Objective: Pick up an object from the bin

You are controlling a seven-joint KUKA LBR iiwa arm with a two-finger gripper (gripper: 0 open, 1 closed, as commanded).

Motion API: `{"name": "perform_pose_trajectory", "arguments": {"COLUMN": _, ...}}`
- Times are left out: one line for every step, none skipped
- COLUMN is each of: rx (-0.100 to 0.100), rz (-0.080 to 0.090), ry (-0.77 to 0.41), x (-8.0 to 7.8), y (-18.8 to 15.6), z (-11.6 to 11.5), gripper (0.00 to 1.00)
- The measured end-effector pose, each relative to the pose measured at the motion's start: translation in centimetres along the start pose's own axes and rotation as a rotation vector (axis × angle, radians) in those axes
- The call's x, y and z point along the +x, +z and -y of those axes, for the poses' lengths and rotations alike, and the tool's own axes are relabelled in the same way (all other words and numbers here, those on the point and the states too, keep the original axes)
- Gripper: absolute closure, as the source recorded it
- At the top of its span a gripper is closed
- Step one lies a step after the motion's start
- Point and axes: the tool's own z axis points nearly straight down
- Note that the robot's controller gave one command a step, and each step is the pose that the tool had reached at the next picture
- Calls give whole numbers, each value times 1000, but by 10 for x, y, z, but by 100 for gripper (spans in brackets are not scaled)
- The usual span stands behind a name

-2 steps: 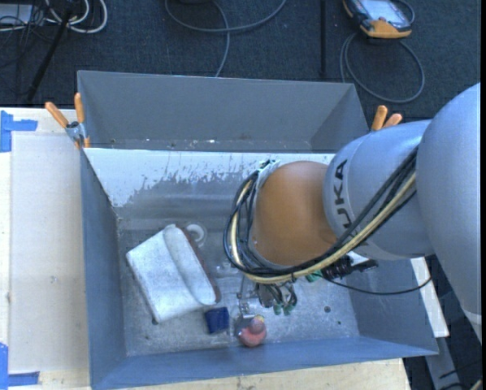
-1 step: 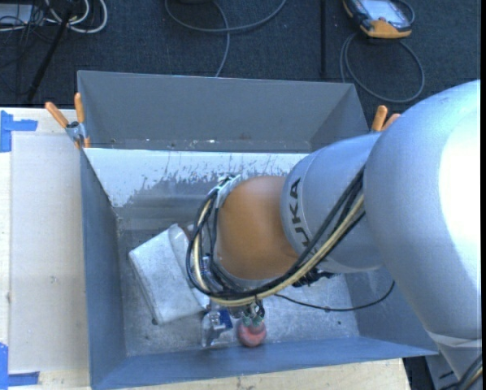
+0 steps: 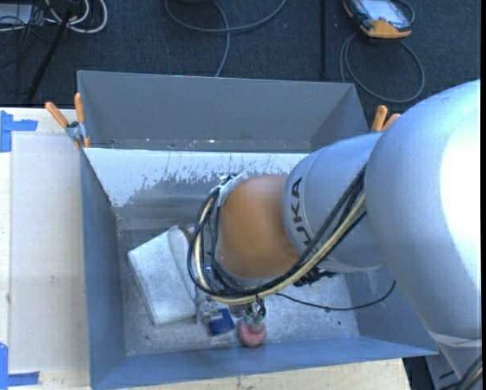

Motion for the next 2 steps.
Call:
{"name": "perform_pose_trajectory", "arguments": {"rx": -1, "rz": 8, "ry": 1, "x": -11, "y": -88, "z": 0, "gripper": 100}}
{"name": "perform_pose_trajectory", "arguments": {"rx": 2, "rz": -2, "ry": -19, "x": -18, "y": -18, "z": 12, "gripper": 100}}
